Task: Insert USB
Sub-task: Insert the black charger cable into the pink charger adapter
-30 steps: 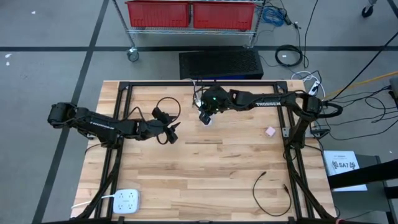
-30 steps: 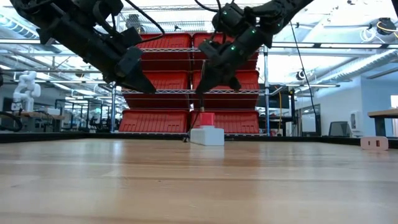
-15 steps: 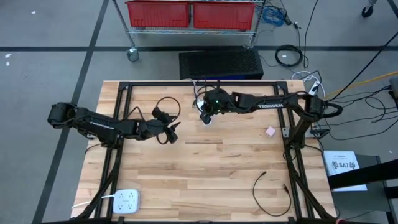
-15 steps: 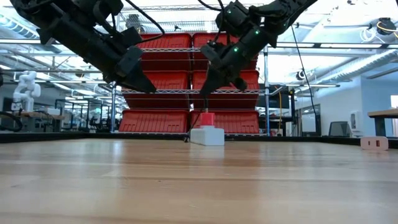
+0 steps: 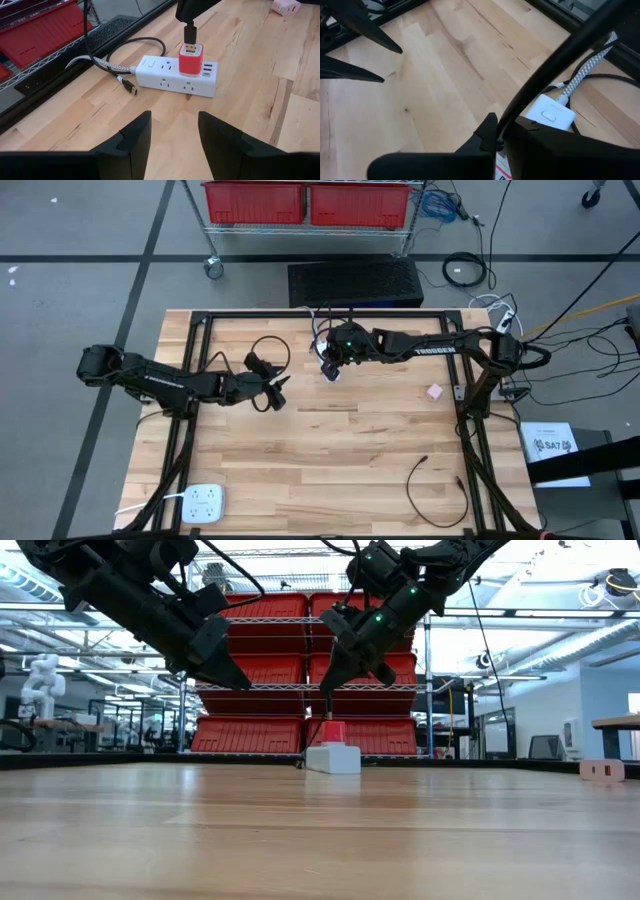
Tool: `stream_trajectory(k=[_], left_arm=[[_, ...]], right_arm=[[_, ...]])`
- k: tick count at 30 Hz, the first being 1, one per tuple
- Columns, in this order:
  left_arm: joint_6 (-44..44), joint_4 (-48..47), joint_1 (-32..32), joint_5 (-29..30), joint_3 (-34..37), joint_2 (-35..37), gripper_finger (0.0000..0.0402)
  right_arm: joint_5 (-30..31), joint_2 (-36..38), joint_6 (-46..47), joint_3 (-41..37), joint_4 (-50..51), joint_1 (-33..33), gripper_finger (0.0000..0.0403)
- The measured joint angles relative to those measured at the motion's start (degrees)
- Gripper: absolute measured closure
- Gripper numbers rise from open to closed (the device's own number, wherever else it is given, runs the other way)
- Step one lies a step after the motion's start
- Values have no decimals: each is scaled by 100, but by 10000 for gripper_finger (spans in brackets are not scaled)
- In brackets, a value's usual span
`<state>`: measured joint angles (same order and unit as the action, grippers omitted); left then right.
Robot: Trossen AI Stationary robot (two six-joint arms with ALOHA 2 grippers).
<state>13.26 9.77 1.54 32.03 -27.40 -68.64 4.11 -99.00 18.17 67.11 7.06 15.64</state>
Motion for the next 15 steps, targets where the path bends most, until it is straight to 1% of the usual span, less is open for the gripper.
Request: stream_trajectory(k=[3, 15], left_arm=[[0, 1, 0, 0, 0, 0, 233], [2, 1, 0, 9, 0, 0, 233]], right_arm=[[-117, 0, -2, 0, -4, 0, 403], [-119, -13, -155, 2, 4, 2, 403]])
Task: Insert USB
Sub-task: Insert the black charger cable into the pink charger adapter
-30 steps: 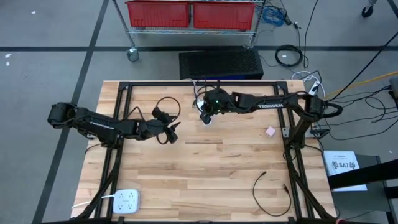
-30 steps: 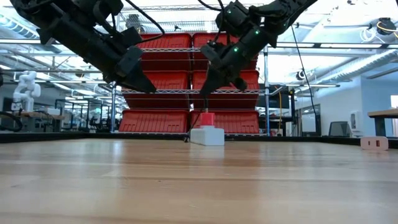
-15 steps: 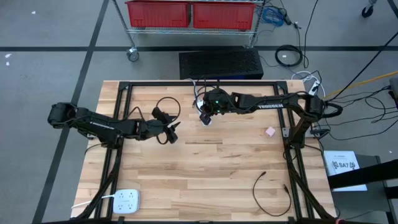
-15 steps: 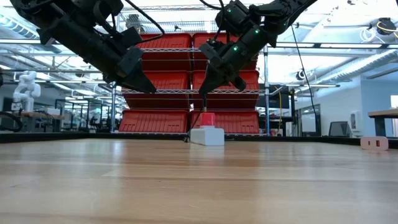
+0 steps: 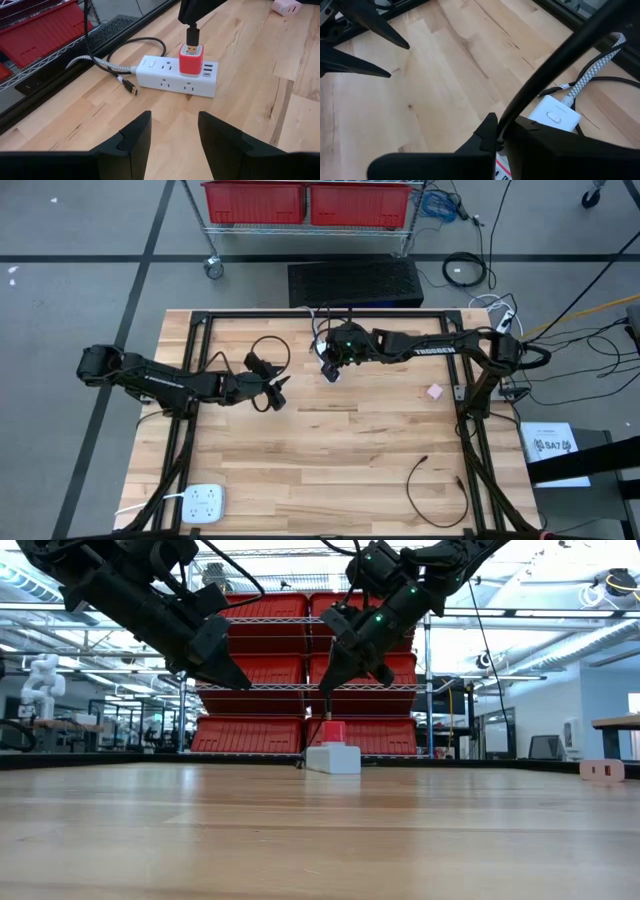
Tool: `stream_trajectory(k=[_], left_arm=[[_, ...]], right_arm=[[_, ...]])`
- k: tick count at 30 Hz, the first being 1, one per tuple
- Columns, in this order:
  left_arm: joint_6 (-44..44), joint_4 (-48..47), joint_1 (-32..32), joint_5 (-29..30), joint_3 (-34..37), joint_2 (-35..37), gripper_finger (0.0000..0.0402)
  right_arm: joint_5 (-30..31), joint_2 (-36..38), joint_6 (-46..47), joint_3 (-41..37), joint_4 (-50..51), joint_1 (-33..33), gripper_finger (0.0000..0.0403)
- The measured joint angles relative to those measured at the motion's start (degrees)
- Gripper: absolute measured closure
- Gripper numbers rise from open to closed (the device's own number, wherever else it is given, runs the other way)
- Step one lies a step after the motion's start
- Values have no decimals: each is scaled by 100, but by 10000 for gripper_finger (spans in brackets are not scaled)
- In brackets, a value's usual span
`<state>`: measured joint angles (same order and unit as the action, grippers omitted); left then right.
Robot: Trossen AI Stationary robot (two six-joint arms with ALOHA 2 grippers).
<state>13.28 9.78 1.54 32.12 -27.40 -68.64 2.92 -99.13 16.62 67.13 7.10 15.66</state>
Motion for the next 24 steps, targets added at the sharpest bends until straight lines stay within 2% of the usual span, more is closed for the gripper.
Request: stream_trajectory(k=[24], left_arm=[[44, 4, -1, 4, 0, 0, 233]], right_arm=[[33, -9, -212, 7, 80, 85, 403]])
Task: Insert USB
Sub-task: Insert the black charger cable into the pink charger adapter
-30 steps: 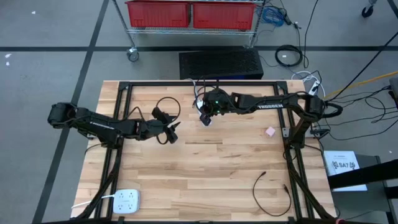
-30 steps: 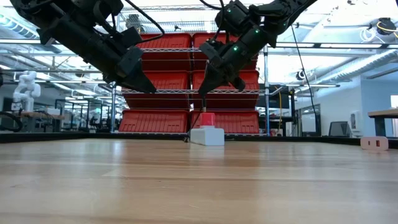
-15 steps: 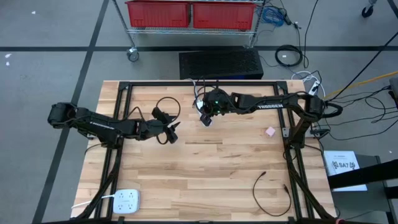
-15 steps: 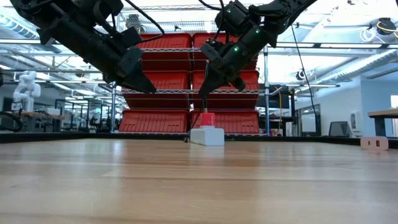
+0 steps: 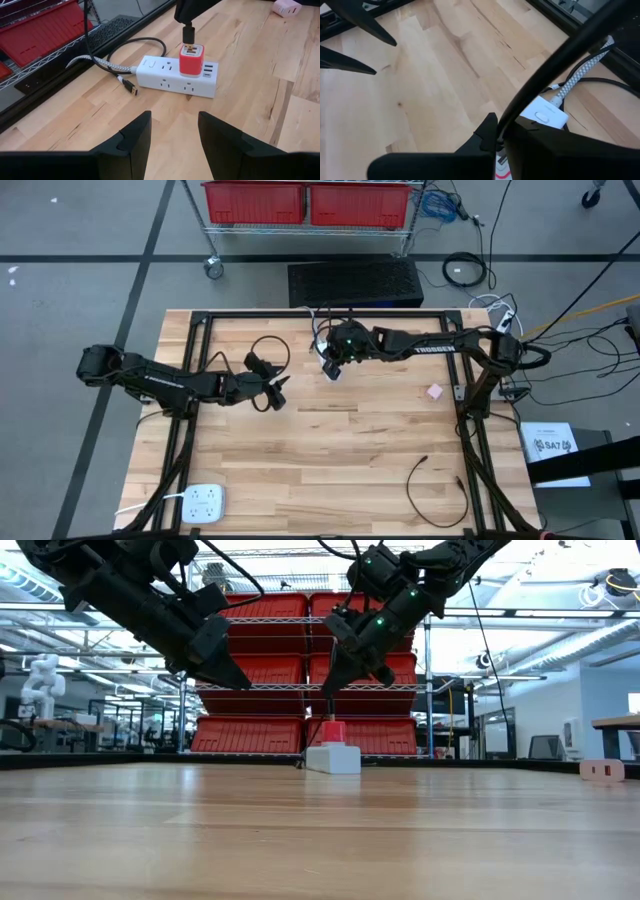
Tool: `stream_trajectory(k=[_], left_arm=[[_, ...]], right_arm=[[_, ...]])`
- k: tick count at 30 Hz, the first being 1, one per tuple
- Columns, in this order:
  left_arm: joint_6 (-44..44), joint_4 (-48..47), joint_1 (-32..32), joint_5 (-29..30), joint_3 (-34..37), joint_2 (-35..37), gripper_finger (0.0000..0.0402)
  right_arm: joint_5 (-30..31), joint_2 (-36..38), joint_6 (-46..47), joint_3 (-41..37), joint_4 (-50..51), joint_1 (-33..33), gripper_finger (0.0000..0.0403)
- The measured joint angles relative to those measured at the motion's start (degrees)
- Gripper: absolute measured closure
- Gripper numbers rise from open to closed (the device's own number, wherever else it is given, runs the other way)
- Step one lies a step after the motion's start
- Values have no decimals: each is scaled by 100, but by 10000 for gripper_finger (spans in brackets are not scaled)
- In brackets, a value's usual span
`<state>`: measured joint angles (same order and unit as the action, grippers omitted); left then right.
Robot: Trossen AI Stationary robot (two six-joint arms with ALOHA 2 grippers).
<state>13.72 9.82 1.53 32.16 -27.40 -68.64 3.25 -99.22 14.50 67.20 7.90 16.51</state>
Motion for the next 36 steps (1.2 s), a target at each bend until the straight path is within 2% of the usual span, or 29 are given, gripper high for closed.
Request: stream_trajectory(k=[36], left_arm=[[76, -4, 1, 0, 0, 0, 233]], right_arm=[[-26, -37, -2, 0, -57, -87, 403]])
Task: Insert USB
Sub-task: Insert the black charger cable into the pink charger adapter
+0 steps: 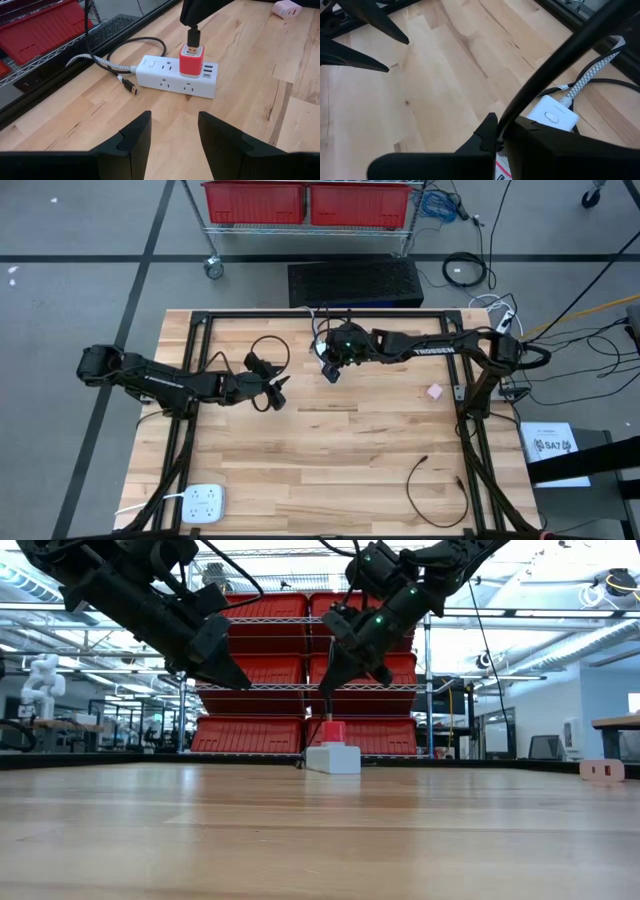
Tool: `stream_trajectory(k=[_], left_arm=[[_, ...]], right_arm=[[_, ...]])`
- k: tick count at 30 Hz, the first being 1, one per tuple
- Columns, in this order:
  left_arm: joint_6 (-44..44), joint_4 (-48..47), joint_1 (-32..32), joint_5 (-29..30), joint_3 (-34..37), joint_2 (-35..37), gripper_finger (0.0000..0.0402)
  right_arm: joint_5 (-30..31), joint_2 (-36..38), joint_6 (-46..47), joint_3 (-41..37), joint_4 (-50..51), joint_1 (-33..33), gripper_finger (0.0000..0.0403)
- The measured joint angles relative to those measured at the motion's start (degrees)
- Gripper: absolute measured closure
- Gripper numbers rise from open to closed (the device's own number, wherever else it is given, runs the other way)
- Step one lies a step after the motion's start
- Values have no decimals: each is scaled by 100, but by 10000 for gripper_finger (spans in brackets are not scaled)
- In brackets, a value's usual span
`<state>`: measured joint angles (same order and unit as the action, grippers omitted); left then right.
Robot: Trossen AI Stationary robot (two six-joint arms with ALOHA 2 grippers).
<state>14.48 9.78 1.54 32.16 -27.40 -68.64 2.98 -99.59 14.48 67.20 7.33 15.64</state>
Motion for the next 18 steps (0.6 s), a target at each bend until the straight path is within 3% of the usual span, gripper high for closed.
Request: stream_trajectory(k=[18], left_arm=[[11, -4, 0, 0, 0, 0, 233]], right_arm=[[-13, -76, -85, 11, -55, 15, 403]])
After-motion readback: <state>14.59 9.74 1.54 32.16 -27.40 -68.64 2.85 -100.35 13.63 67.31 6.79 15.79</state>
